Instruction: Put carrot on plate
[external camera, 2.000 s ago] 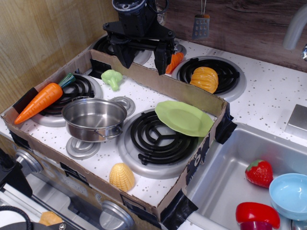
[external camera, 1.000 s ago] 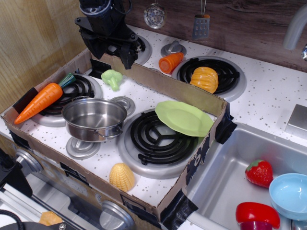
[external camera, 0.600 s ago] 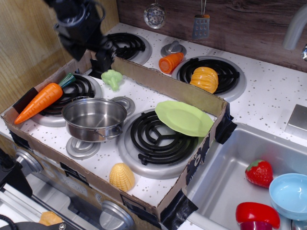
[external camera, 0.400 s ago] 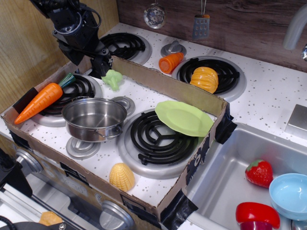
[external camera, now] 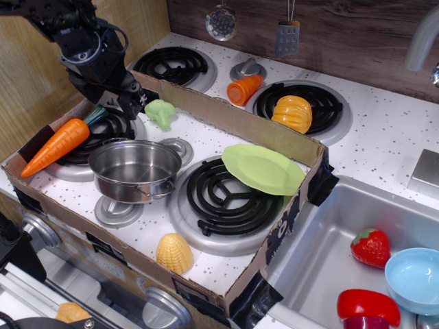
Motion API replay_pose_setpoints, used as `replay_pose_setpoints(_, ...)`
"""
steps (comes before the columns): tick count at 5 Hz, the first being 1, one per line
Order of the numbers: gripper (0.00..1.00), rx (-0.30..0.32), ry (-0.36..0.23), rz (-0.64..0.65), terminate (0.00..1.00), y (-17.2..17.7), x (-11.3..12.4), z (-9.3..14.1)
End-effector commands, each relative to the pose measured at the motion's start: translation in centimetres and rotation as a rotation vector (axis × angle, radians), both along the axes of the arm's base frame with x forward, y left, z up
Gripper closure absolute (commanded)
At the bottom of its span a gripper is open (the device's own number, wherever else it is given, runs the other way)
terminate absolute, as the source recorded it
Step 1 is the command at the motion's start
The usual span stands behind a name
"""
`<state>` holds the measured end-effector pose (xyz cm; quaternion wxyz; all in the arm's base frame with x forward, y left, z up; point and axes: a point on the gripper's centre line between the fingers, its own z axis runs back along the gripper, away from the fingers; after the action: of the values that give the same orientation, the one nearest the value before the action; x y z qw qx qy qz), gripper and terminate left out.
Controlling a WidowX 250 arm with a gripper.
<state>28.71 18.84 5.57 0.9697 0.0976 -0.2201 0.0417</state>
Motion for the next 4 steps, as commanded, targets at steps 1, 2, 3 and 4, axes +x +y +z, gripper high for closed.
replay_pose_setpoints(1, 0.0, 0.045, -0.016, 0.032, 0.0, 1.5, -0.8, 1.3)
replay_pose_setpoints(2, 0.0, 0.017, -0.014, 0.031, 0.0, 1.6, -1.0, 0.2)
replay_pose_setpoints(3, 0.0, -0.009, -0.008, 0.032, 0.0, 1.4, -1.1, -0.6)
replay_pose_setpoints(4, 0.0, -0.037, 0.005, 0.024, 0.0, 1.2, -0.9, -1.1)
